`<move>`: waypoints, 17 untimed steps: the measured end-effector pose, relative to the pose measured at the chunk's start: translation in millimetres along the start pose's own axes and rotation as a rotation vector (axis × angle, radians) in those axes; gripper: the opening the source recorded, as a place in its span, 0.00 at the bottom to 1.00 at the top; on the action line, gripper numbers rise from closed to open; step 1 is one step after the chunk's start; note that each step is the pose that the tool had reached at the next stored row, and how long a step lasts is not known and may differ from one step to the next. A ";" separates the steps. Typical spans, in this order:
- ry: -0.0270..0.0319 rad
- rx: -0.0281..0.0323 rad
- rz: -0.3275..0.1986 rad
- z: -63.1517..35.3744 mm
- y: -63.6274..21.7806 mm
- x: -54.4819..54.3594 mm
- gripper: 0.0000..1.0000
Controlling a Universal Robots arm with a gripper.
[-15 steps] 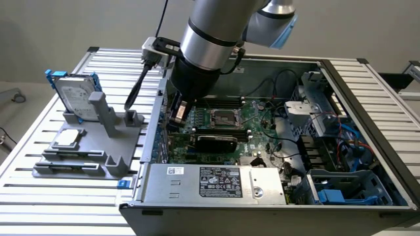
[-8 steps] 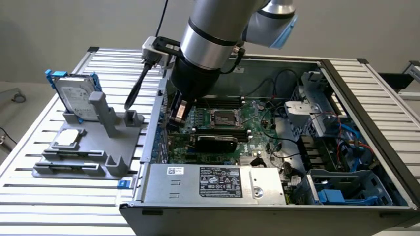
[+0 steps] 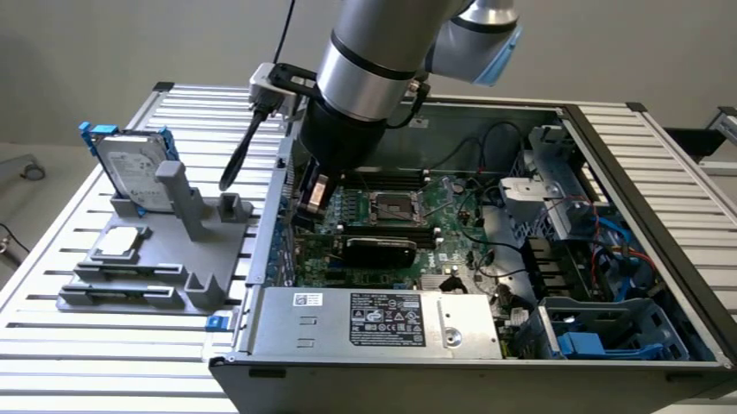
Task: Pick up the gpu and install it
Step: 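Press down on the gpu until it lock into place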
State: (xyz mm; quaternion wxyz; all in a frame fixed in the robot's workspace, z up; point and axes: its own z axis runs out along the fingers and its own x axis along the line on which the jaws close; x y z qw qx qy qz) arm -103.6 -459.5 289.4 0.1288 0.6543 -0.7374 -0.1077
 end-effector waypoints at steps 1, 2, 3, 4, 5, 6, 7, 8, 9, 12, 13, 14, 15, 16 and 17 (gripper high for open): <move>-0.0004 -0.0009 0.000 0.1 0.0 -0.1 0.11; -0.0004 -0.0022 0.000 0.1 0.1 -0.4 0.11; -0.0001 -0.0037 0.000 0.0 0.2 -0.6 0.11; 0.0001 -0.0053 0.000 0.1 0.2 -0.8 0.11; 0.0003 -0.0072 0.000 0.1 0.3 -0.9 0.11; 0.0006 -0.0094 0.000 0.1 0.4 -1.1 0.11; 0.0009 -0.0118 0.000 0.1 0.5 -1.3 0.11; 0.0013 -0.0141 0.000 0.1 0.6 -1.5 0.11; 0.0016 -0.0166 0.000 0.1 0.6 -1.8 0.11; 0.0022 -0.0220 0.000 0.1 0.7 -2.5 0.11; 0.0023 -0.0239 0.000 0.2 0.7 -2.7 0.11; 0.0026 -0.0261 0.000 0.2 0.7 -2.8 0.11; 0.0029 -0.0282 0.000 0.1 0.8 -2.9 0.11; 0.0033 -0.0304 0.000 0.1 0.8 -3.0 0.11; 0.0036 -0.0322 0.000 0.0 0.8 -3.0 0.11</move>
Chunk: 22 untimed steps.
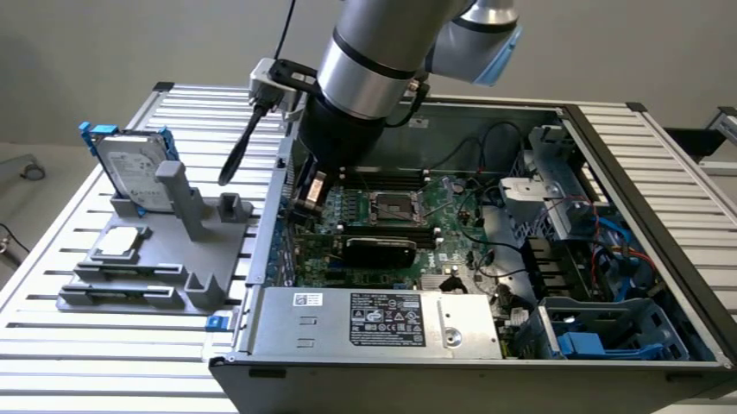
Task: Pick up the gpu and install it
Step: 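Press down on the gpu until it lock into place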
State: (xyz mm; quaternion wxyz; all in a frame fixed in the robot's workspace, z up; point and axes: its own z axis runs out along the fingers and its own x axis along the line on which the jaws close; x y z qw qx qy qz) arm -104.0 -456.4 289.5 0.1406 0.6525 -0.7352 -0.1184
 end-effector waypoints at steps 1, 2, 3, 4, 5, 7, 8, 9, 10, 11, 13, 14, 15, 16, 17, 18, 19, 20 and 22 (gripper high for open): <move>0.0001 -0.0013 0.000 0.0 0.0 -0.1 0.11; 0.0003 -0.0020 0.000 0.0 0.0 -0.1 0.11; 0.0003 -0.0024 0.000 0.2 -0.1 -0.1 0.11; 0.0001 -0.0027 0.000 0.7 -0.3 -0.1 0.11; 0.0003 -0.0028 0.000 1.2 -0.5 -0.2 0.11; 0.0006 -0.0031 0.000 2.5 -0.9 -0.2 0.11; 0.0009 -0.0032 0.000 3.1 -1.1 -0.3 0.11; 0.0012 -0.0032 0.000 3.7 -1.3 -0.3 0.11; 0.0014 -0.0033 0.000 4.3 -1.5 -0.3 0.11; 0.0012 -0.0033 0.000 4.8 -1.6 -0.5 0.11; 0.0005 -0.0032 0.000 5.1 -1.6 -0.5 0.11; 0.0003 -0.0032 0.000 5.1 -1.7 -0.6 0.11; -0.0001 -0.0031 0.000 4.6 -1.6 -0.6 0.11; -0.0014 -0.0027 0.000 3.7 -1.6 -0.7 0.11; -0.0028 -0.0024 -0.001 2.3 -1.6 -0.8 0.11; -0.0014 -0.0027 0.000 -0.2 -1.6 -0.7 0.11; 0.0003 -0.0032 0.000 -3.1 -1.6 -0.5 0.11; -0.0003 -0.0030 0.000 -4.9 -1.9 -0.6 0.11; 0.0002 -0.0028 0.000 -7.3 -2.7 -0.6 0.11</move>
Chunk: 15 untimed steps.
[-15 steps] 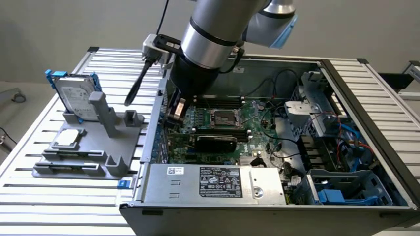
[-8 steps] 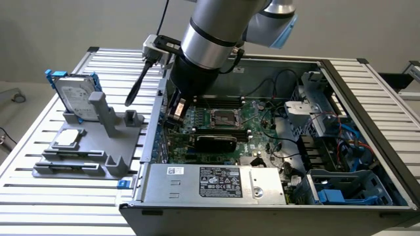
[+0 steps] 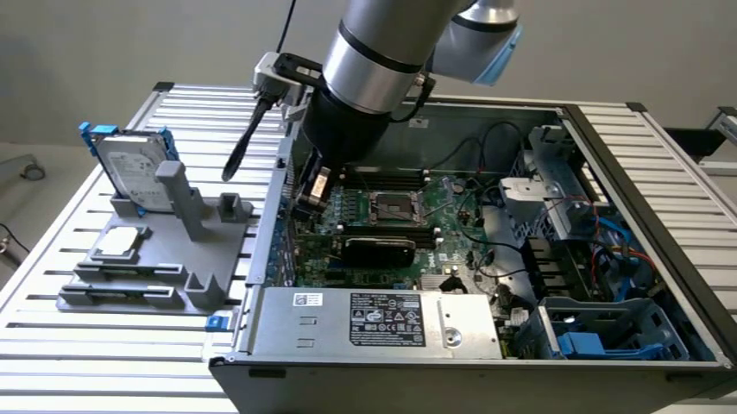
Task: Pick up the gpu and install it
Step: 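Press down on the gpu until it lock into place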
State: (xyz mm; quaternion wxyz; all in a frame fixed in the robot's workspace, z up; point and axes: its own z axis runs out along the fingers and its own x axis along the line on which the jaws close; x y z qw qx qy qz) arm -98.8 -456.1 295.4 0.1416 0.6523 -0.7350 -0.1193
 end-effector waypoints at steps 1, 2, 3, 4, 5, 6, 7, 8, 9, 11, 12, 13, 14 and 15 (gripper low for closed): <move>-0.0001 0.0024 0.000 -0.2 -0.3 -0.1 0.11; 0.0000 0.0093 0.001 -0.3 -0.5 0.0 0.11; -0.0001 0.0198 0.001 -0.5 -0.7 0.0 0.11; -0.0012 0.0347 0.001 -0.5 -0.9 -0.1 0.11; -0.0026 0.0526 0.001 -0.6 -1.1 -0.1 0.11; -0.0043 0.0706 0.001 -0.6 -1.2 -0.1 0.11; -0.0060 0.0885 0.000 -0.7 -1.4 -0.2 0.11; -0.0081 0.1064 0.000 -0.8 -1.8 -0.2 0.11; -0.0098 0.1242 0.000 -1.1 -2.3 -0.2 0.11; -0.0136 0.1559 -0.001 -1.7 -3.9 -0.4 0.11; -0.0147 0.1668 -0.001 -2.1 -5.1 -0.6 0.11; -0.0156 0.1746 -0.001 -2.7 -6.3 -0.7 0.11; -0.0164 0.1811 -0.001 -3.3 -7.7 -0.9 0.11; -0.0169 0.1862 -0.001 -4.3 -9.2 -1.1 0.11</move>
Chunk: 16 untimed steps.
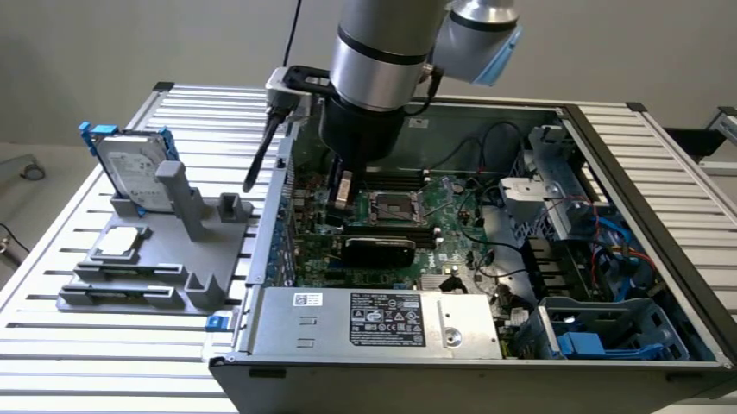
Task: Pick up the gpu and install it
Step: 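Press down on the gpu until it lock into place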
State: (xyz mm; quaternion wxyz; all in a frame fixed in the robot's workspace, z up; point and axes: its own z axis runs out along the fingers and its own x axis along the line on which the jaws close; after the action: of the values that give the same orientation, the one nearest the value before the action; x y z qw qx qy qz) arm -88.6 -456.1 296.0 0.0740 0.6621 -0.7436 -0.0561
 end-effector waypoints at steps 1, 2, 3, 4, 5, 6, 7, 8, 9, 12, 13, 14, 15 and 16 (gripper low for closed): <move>-0.0003 0.0037 0.000 -0.8 -1.6 -0.1 0.11; -0.0006 0.0067 -0.001 -1.8 -3.1 -0.3 0.11; -0.0010 0.0098 -0.001 -2.6 -4.6 -0.5 0.11; -0.0014 0.0132 -0.002 -3.4 -5.8 -0.6 0.11; -0.0017 0.0171 -0.004 -4.2 -6.8 -0.7 0.11; -0.0022 0.0215 -0.005 -4.8 -7.8 -0.8 0.11; -0.0028 0.0271 -0.007 -5.3 -8.5 -0.9 0.11; -0.0033 0.0342 -0.009 -5.7 -9.1 -1.0 0.11; -0.0038 0.0430 -0.012 -5.9 -9.5 -1.0 0.11; -0.0056 0.0730 -0.024 -6.2 -10.3 -1.1 0.11; -0.0064 0.0837 -0.028 -6.2 -10.5 -1.1 0.11; -0.0077 0.0896 -0.033 -6.2 -10.8 -1.1 0.11; -0.0078 0.0896 -0.034 -6.4 -11.2 -1.1 0.11; -0.0079 0.0895 -0.034 -6.5 -11.1 -1.1 0.11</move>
State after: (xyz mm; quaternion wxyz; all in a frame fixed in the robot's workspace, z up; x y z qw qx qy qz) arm -76.5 -456.2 300.3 0.0404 0.6770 -0.7344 -0.0266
